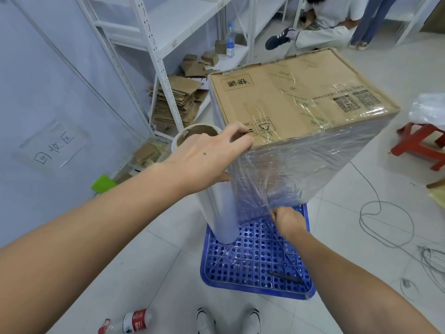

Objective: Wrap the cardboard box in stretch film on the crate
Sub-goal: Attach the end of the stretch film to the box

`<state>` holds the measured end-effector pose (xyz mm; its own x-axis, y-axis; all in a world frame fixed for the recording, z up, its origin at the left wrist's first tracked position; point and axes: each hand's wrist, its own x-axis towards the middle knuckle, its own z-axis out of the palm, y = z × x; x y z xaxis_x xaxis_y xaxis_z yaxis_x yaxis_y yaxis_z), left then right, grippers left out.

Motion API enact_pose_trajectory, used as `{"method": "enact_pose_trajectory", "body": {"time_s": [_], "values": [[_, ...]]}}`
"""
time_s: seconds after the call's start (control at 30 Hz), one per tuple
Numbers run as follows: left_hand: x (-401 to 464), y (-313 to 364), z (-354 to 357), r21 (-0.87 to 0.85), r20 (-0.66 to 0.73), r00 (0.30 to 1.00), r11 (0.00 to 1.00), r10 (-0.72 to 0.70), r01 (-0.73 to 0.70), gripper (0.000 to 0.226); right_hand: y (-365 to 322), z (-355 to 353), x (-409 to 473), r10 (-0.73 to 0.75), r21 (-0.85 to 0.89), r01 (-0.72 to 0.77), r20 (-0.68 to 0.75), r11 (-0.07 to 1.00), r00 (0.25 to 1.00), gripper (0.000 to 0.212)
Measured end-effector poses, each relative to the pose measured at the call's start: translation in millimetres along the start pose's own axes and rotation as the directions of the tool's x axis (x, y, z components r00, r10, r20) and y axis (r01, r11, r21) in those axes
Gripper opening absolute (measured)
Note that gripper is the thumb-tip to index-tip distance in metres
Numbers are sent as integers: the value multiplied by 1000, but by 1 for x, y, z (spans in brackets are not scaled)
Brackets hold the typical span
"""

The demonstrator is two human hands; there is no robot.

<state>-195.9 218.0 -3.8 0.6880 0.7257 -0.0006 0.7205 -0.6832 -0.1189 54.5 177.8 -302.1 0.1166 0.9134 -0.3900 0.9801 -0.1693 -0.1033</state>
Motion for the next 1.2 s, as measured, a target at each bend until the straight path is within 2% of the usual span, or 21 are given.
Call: {"method": "enact_pose_trajectory", "body": {"time_s": [0.07, 0.17, 0.23, 0.3, 0.37, 0.4, 0.43, 0.47, 0.53, 0.6, 0.67, 0.73, 0.8, 0.9, 1.1, 1.2], "values": [[1, -1, 1, 2, -7, 1000, 1000, 16, -16, 78, -2, -4, 9, 111, 186, -112, 17, 976, 994, 24], [-1, -7, 4, -6, -35, 998, 998, 55, -55, 82, -9, -5, 21, 266, 569, -256, 66, 781, 962, 31], [0, -11, 6, -19, -67, 996, 998, 61, -62, 80, -17, -4, 24, 371, 765, -309, 99, 564, 923, 26], [2, -11, 9, -57, -130, 990, 996, 61, -69, 63, -26, -5, 18, 463, 905, -319, 163, 281, 871, 23], [4, -10, 12, -103, -201, 978, 991, 61, -83, 45, -33, -2, 8, 472, 962, -271, 250, -25, 846, 26], [5, -11, 15, -102, -232, 971, 991, 65, -91, 41, -35, -3, 0, 457, 962, -252, 271, -105, 847, 27], [5, -12, 17, -94, -247, 966, 991, 71, -97, 40, -37, -5, -8, 446, 963, -251, 267, -96, 854, 27], [5, -12, 18, -88, -255, 964, 991, 77, -102, 40, -38, -8, -19, 438, 970, -240, 228, -29, 869, 25], [4, -12, 20, -89, -260, 962, 991, 77, -103, 43, -39, -22, -41, 409, 966, -178, 89, 185, 908, 12], [4, -12, 21, -98, -256, 965, 991, 62, -90, 46, -39, -44, -60, 279, 939, 7, -109, 343, 954, 18], [5, -10, 22, -96, -247, 968, 992, 51, -77, 48, -41, -66, -70, 109, 890, 178, -244, 420, 964, 28], [4, -9, 22, -84, -249, 967, 993, 54, -77, 49, -44, -85, -71, -1, 809, 282, -328, 517, 945, 28], [4, -8, 21, -62, -259, 964, 996, 54, -72, 47, -41, -97, -64, -64, 669, 379, -445, 639, 893, 10], [3, -6, 22, -31, -269, 962, 998, 41, -51, 39, -17, -113, -56, -155, 436, 408, -507, 803, 848, 9], [4, -4, 23, -17, -260, 966, 1000, 16, -21, 31, -16, -126, -63, -227, 360, 420, -470, 833, 853, 15], [5, -3, 23, -7, -255, 967, 1000, -3, 1, 33, -25, -142, -70, -210, 412, 445, -502, 795, 839, 36]]}}
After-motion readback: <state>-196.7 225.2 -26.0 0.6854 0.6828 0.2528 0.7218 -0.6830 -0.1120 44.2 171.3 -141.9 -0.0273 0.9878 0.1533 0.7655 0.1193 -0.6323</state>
